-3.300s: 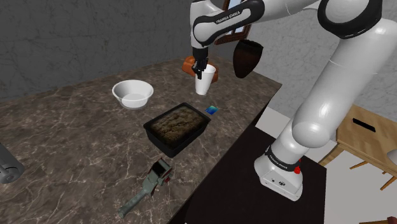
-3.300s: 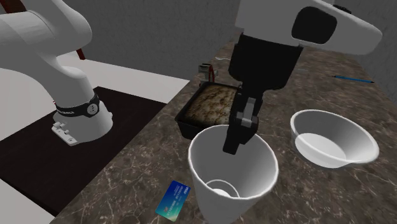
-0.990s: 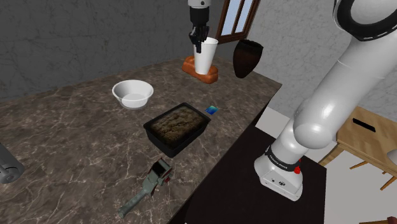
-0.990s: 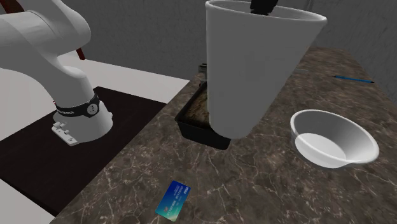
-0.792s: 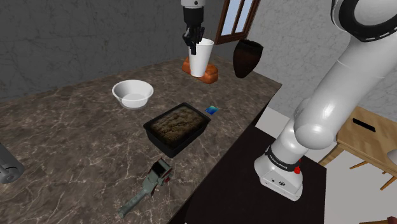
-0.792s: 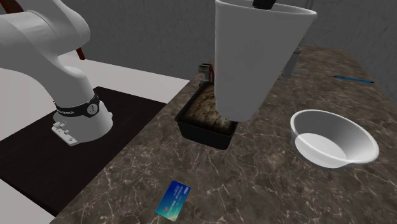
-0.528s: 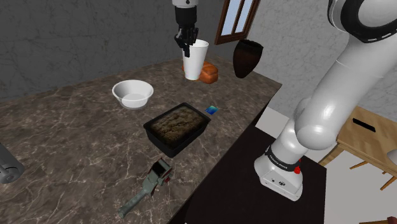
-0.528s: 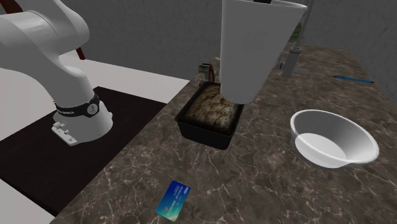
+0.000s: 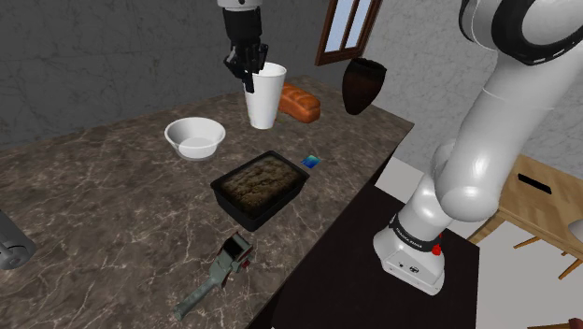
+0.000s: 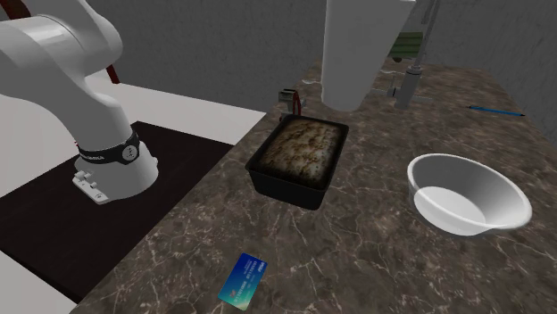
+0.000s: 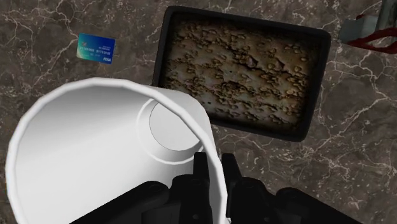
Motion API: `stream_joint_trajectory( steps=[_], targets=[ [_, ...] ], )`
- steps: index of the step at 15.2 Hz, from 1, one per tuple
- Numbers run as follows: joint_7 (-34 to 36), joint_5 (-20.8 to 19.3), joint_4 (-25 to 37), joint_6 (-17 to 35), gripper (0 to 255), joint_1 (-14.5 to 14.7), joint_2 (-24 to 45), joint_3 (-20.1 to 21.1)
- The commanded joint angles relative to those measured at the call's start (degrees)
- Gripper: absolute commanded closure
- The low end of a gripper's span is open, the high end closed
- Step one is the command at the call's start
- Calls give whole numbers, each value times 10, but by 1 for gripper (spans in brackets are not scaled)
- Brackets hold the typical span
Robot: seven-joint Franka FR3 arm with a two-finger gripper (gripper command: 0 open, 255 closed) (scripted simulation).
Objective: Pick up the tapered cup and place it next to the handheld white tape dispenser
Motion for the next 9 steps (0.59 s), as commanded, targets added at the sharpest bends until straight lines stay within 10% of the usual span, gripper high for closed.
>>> stream_joint_trajectory(
  steps=[1,9],
  targets=[
    [29,0,23,-9,255,16,18,13],
    [129,-12,158,-58,255,86,118,53]
  ],
)
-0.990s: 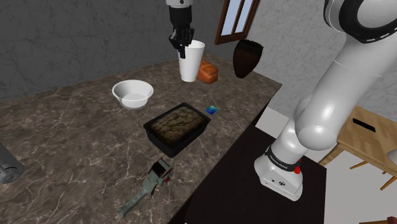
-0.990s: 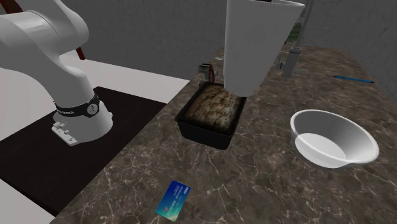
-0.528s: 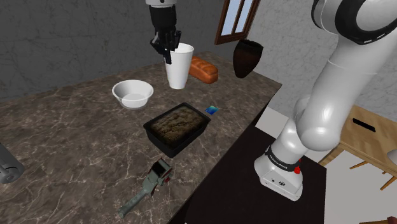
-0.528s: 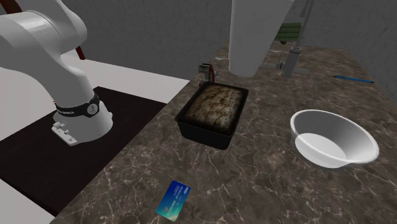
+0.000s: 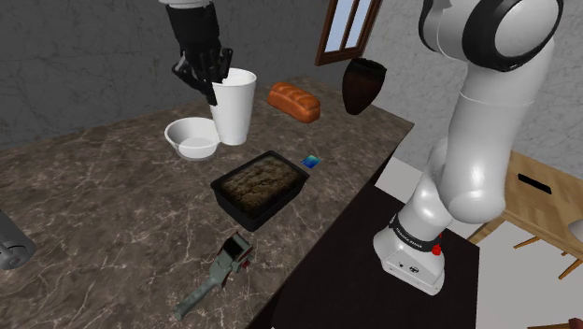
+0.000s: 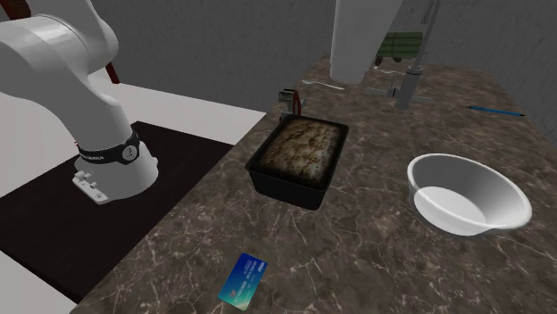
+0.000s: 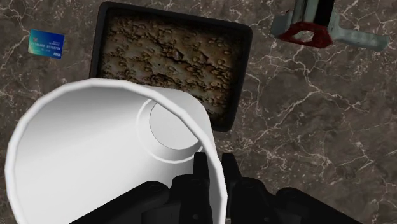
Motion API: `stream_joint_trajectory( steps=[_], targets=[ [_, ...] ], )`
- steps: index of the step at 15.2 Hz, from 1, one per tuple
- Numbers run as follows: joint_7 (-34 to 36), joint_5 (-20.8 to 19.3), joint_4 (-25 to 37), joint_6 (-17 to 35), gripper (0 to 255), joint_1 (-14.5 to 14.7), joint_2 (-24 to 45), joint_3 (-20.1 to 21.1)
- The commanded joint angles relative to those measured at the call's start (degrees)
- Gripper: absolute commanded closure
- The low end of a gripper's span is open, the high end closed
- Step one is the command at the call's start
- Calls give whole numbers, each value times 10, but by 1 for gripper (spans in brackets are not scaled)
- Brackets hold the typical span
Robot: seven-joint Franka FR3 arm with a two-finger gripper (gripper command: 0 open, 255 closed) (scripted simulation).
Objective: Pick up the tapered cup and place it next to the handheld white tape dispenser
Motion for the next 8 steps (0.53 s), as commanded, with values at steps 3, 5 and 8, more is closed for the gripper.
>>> stream_joint_trajectory(
  steps=[3,5,8],
  targets=[
    [47,-12,88,-31,255,42,63,14],
    [68,-20,149,-54,255,67,104,19],
    [91,-31,224,-79,255,100,156,21]
  ],
)
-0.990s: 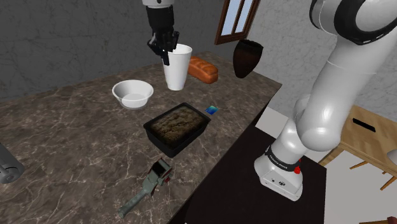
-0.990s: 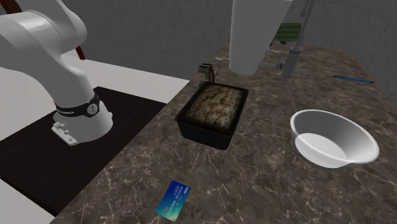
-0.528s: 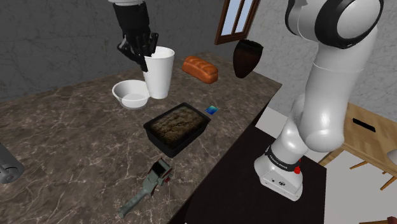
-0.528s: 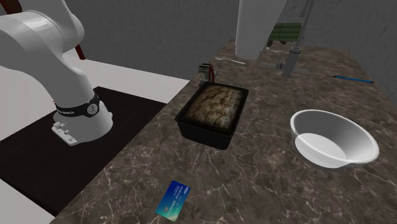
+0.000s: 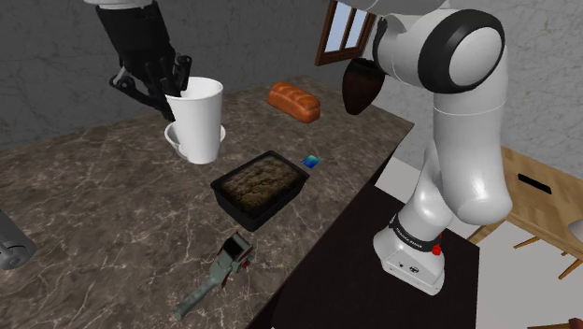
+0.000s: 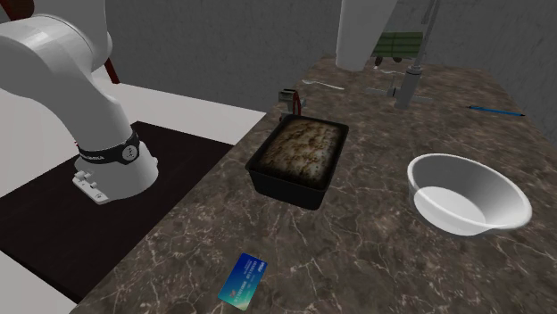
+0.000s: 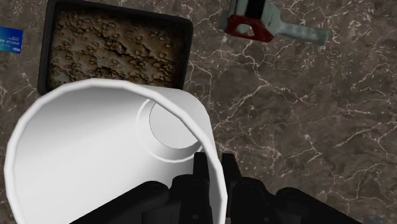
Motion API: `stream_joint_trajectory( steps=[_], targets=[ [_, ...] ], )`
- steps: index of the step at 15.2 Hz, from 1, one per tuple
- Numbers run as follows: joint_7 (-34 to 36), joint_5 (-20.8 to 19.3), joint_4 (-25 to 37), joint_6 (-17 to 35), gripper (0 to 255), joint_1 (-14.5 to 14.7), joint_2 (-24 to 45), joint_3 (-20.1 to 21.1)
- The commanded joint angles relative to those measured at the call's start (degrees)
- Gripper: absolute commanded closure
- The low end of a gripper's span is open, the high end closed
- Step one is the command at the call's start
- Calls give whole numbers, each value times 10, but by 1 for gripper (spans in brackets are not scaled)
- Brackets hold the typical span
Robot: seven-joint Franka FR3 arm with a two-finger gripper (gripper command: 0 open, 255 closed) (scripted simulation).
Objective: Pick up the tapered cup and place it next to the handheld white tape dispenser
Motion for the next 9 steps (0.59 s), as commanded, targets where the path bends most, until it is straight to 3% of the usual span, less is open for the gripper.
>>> stream_joint_trajectory(
  steps=[1,9],
  targets=[
    [11,-1,-2,8,255,7,7,2],
    [16,5,-99,83,255,-7,-15,3]
  ],
)
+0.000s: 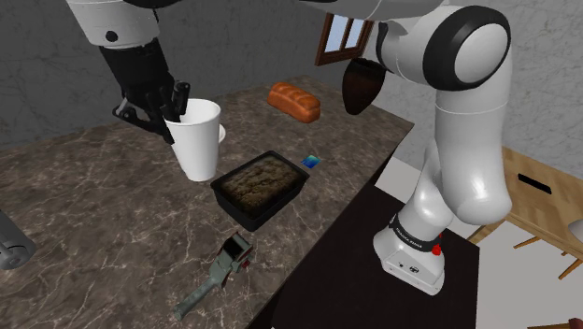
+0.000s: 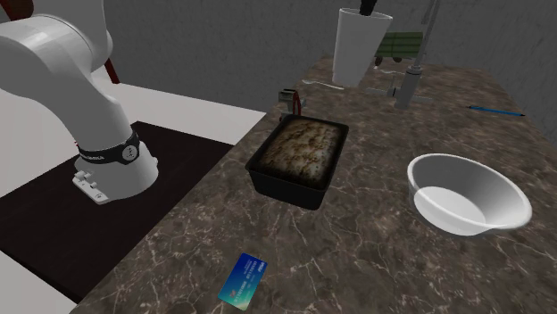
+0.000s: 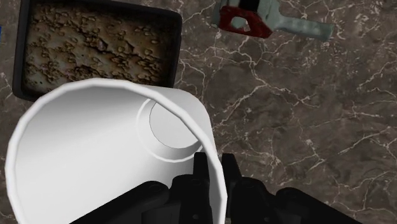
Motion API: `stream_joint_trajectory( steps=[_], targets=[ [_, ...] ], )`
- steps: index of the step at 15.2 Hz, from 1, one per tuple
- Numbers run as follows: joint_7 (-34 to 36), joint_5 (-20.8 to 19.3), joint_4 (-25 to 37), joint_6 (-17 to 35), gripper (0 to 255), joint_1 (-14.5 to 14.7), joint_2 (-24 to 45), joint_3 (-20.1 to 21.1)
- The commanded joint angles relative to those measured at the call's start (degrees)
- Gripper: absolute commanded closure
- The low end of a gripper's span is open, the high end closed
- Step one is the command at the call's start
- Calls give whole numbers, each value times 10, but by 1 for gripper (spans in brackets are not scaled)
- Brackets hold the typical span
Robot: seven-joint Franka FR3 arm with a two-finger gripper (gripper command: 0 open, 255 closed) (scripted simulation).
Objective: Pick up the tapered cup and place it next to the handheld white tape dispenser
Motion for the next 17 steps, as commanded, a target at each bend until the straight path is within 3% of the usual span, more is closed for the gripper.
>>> stream_joint_trajectory(
  steps=[1,17],
  targets=[
    [2,1,-21,19,255,-2,-3,0],
    [13,-2,-141,140,255,-13,0,-2]
  ],
)
